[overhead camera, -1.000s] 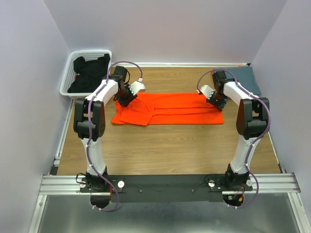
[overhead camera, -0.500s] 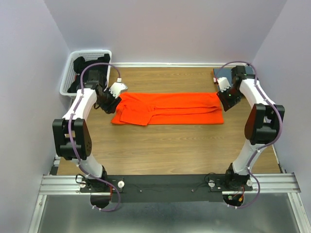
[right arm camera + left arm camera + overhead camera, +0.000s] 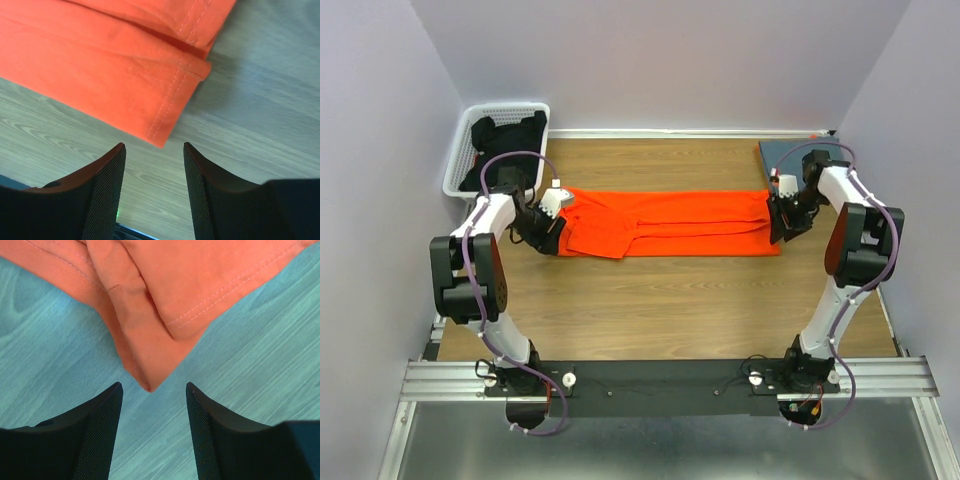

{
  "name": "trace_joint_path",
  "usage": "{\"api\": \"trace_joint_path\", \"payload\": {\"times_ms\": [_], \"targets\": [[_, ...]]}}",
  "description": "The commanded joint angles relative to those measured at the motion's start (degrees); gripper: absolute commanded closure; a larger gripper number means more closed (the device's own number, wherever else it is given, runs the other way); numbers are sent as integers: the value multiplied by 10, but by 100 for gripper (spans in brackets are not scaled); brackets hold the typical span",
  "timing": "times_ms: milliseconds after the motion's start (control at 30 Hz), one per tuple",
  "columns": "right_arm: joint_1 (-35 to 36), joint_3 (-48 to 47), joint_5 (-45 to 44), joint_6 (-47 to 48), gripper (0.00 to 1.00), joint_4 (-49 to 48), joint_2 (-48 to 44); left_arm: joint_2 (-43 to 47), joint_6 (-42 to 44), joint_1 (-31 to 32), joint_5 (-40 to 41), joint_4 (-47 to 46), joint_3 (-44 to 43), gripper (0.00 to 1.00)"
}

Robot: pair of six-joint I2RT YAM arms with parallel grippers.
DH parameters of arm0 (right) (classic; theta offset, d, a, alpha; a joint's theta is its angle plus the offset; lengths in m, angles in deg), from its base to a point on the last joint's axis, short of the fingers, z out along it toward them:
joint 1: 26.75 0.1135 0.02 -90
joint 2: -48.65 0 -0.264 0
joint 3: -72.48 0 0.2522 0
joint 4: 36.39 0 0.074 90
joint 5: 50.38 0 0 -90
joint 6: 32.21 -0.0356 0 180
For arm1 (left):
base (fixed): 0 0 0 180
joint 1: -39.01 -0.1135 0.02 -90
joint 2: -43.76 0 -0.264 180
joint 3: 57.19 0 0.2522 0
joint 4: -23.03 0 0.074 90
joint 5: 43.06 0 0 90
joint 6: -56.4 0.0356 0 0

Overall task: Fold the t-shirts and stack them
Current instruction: Fold the tshirt

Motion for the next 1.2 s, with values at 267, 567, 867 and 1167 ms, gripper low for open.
{"api": "trace_joint_path", "payload": {"times_ms": [267,567,867,1167], "targets": [[-7,55,11,-29,62,-36,39,-44,-22,-7,-22,-42,20,40],[-9,67,-35,-24,99,-54,44,-53,-2,-27,-32,-19,32,89],[-13,111,-72,3,99,-52,6,-20,10,-35,-17,-4,77,100],[-12,86,-25,17,42,-1,-68,69,17,-36,-48,17,67,59]]}}
